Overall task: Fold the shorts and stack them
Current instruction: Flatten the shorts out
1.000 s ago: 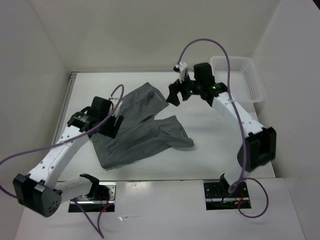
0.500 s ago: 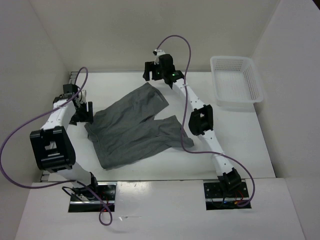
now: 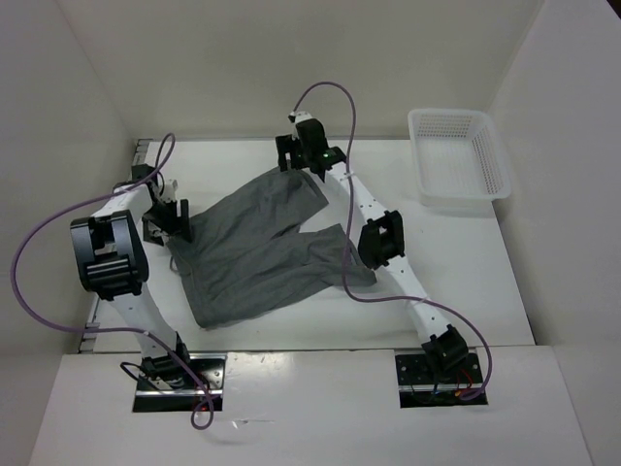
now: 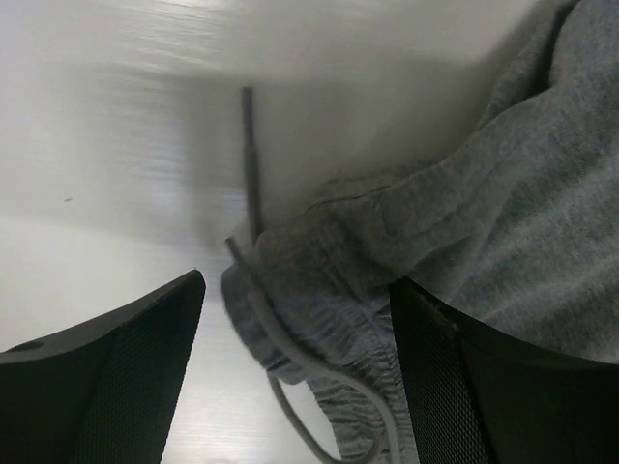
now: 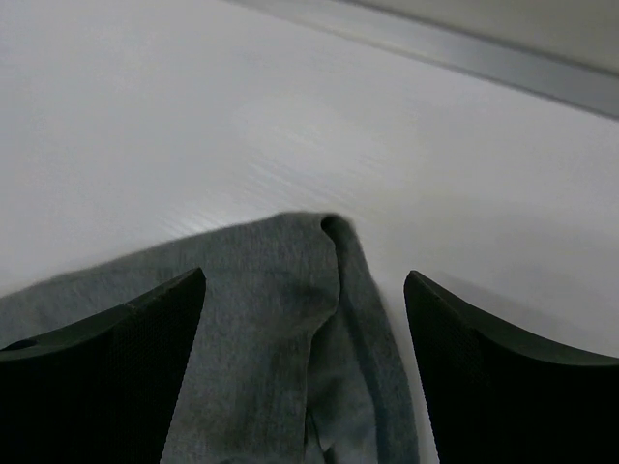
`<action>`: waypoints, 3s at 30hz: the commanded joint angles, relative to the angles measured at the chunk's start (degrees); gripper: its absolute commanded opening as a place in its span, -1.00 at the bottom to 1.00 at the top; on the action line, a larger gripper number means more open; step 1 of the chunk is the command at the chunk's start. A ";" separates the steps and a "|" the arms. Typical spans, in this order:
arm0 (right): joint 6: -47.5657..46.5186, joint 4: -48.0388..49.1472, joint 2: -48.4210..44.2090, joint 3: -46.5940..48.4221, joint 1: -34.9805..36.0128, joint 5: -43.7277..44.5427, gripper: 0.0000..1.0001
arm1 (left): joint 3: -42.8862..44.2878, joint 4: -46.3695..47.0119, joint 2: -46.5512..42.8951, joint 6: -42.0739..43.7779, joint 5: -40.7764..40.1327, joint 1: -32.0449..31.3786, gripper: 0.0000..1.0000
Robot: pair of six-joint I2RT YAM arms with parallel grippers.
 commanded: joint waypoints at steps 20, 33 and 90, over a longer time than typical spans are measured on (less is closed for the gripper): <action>1.57 -15.16 -6.28 -5.48 -7.19 5.76 -1.00 | 24.25 7.08 17.47 0.19 -1.86 -8.76 -0.88; -0.10 -16.11 -9.26 9.63 -9.75 9.98 0.99 | 43.64 3.74 18.65 0.19 -3.26 -11.84 0.62; 7.02 11.74 -48.91 -88.45 -11.77 -2.30 -0.02 | -10.51 -0.12 -5.64 0.19 21.16 -6.30 0.41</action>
